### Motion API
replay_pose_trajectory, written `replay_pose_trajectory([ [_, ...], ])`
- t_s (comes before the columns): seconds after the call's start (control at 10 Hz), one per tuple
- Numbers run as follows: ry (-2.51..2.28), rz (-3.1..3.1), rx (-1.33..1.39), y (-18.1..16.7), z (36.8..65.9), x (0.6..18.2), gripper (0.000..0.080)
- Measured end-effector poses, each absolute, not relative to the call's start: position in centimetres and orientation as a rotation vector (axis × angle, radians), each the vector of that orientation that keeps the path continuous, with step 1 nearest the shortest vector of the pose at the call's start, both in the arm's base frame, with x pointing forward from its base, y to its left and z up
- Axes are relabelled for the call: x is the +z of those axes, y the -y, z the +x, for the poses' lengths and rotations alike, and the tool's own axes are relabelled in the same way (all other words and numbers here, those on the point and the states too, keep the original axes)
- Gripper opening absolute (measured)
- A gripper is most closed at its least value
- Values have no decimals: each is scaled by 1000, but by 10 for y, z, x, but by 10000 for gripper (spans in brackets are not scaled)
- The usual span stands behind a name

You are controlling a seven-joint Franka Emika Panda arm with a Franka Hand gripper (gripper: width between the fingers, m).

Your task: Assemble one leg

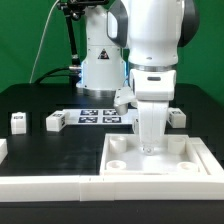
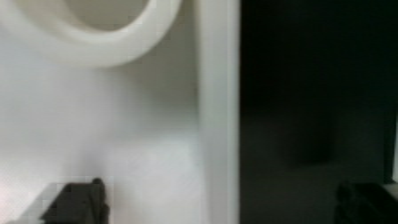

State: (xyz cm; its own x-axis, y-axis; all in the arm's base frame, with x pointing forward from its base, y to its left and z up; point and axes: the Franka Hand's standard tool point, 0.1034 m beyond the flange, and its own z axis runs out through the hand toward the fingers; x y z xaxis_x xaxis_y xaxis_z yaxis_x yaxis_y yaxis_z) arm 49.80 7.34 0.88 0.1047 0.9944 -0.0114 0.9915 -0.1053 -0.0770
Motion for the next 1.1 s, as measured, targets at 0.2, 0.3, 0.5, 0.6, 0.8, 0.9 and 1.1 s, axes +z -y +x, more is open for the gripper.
replay_pose_trajectory([
  [0.2,2049,-2315,92,-75,497,10,649],
  [0.3,2017,-2352,87,-78,492,18,648],
  [0.5,1947,-2431,81,-88,469,35,648],
  [0.6,1935,-2446,85,-91,463,42,648],
  [0.8,1897,-2477,86,-92,462,44,648],
  [0.9,1896,-2476,88,-92,461,44,648],
  [1.1,1798,-2549,89,-92,461,43,648],
])
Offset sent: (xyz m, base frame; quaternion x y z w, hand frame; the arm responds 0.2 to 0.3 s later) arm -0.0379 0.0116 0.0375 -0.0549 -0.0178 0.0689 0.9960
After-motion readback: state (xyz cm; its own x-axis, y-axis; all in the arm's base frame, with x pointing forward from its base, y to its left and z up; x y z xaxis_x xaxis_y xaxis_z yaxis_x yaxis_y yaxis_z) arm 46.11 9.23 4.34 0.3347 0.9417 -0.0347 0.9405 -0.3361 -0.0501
